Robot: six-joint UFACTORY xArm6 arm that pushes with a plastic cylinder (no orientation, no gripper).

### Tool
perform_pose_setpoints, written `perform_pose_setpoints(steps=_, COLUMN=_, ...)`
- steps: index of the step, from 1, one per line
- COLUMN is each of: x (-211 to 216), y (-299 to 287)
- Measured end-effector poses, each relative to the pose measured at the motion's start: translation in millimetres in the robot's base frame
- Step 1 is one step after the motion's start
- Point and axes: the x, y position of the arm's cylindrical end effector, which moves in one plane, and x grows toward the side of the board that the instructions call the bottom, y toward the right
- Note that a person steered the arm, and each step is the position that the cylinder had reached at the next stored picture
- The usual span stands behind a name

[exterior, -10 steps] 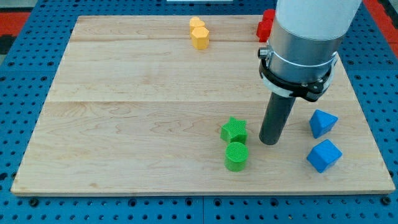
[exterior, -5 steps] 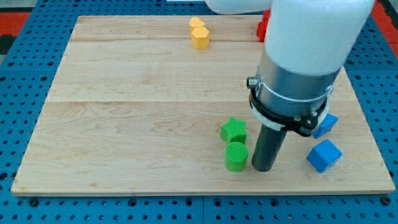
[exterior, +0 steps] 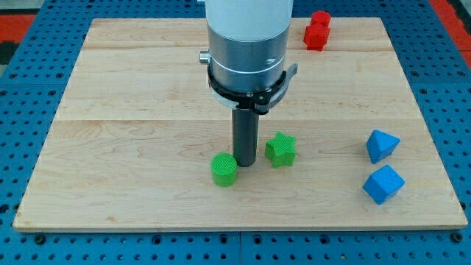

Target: Separate the green circle from the green star

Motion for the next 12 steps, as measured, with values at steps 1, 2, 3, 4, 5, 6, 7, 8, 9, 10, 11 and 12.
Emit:
perform_pose_setpoints(steps=1, x=3.0, y=-8.7)
perform_pose_setpoints(steps=2, x=3.0, y=-37.4)
perform_pose_setpoints(steps=3, x=8.6, y=-48.0)
perform_pose_setpoints(steps=4, x=10.1, y=-56.1)
perform_pose_setpoints(steps=5, x=12.9, y=-62.5)
perform_pose_setpoints(steps=6, x=28.2, y=-68.6)
perform_pose_setpoints(steps=7, x=31.2, y=-129.9)
perform_pose_setpoints(steps=8, x=11.3, y=-44.0)
perform_pose_setpoints(steps=9, x=9.6, y=33.1)
perform_pose_setpoints(steps=10, x=81.6, y=0.6)
perform_pose_setpoints(steps=11, x=96.7, y=-59.0)
perform_pose_setpoints(steps=12, x=97.4, y=-78.8)
